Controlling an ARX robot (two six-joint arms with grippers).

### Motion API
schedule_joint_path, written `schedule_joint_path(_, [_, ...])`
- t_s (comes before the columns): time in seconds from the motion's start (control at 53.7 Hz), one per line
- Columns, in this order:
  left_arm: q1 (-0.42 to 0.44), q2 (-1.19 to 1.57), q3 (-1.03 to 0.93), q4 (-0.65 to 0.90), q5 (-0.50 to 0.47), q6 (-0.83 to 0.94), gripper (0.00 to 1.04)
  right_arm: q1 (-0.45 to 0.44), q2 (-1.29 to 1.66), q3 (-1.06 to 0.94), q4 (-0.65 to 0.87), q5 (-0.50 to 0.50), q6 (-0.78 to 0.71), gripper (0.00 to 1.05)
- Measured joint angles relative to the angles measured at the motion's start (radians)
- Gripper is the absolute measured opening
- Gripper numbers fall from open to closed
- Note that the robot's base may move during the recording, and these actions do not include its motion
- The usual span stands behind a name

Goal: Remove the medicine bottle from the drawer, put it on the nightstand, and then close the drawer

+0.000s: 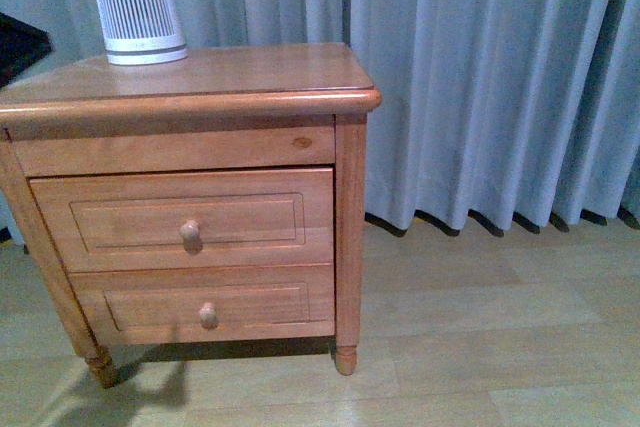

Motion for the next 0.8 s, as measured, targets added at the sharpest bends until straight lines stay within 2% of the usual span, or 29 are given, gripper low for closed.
schedule_joint_path(0.168, [-0.040, 0.404, 0.176, 0.144, -0.075, 0.013, 0.98, 0.000, 0.000, 0.000, 0.000, 0.000, 0.000, 0.98])
schedule_joint_path(0.335, [-0.067, 0.690, 0.297, 0.174, -0.151, 0.043, 0.98, 0.000, 0.000, 0.000, 0.000, 0.000, 0.000, 0.98])
schedule_joint_path(0.503, [-0.085, 0.862, 0.398, 0.175, -0.233, 0.058, 0.98, 0.000, 0.000, 0.000, 0.000, 0.000, 0.000, 0.98])
schedule_joint_path(0.801, [-0.104, 1.039, 0.564, 0.142, -0.320, 0.048, 0.98, 0.000, 0.000, 0.000, 0.000, 0.000, 0.000, 0.98])
